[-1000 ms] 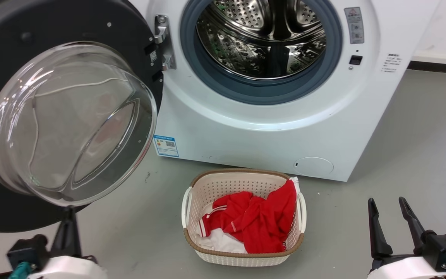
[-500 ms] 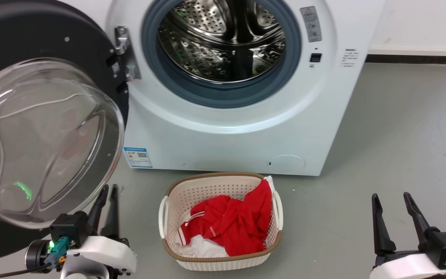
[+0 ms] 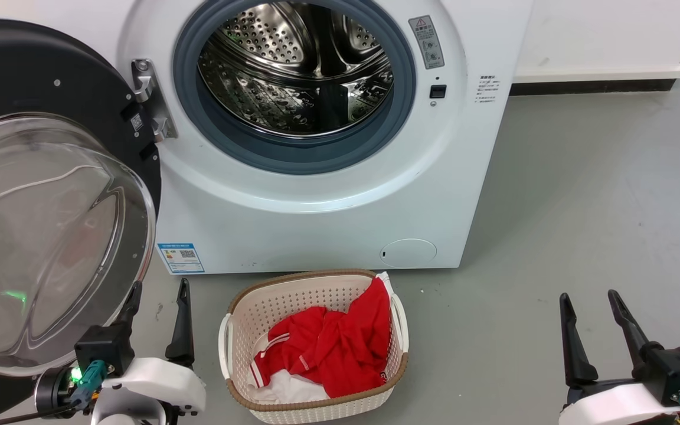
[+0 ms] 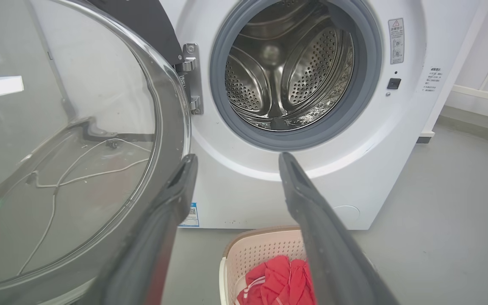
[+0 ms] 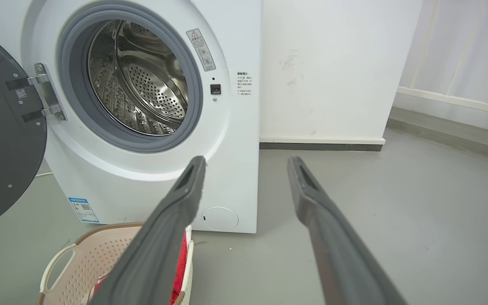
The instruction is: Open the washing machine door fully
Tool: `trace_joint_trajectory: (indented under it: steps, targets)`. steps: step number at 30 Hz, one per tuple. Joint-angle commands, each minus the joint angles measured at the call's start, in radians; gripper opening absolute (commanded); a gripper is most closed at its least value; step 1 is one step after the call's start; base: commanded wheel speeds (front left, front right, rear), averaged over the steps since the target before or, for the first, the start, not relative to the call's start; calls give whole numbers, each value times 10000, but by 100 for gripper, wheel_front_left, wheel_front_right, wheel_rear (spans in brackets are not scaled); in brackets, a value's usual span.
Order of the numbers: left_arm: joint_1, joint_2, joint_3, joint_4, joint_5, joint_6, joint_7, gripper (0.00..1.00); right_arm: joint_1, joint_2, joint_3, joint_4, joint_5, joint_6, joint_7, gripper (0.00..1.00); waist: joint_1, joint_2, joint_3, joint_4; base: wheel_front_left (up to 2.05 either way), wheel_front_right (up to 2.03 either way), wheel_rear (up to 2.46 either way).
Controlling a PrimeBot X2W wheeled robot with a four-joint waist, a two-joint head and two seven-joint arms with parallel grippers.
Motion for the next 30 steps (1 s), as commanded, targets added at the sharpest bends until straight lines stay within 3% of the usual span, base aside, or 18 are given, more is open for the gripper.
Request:
trace_joint_trajectory:
  steps: [1,9,30]
  targets:
    - [104,-19,74,51,-36,95,-84,100,20,13,69,38,49,-6,5,100,0,0,6,-49,0,0,0]
    - [282,-127,187,27,50,265,-182,100,-59,13,197,132,44,-6,-2,100,0,0,25,-41,0,0,0]
    - [436,-277,344,-63,210,205,-231,100,4,13,163,160,32,-6,-26,100,0,0,-3,37,0,0,0]
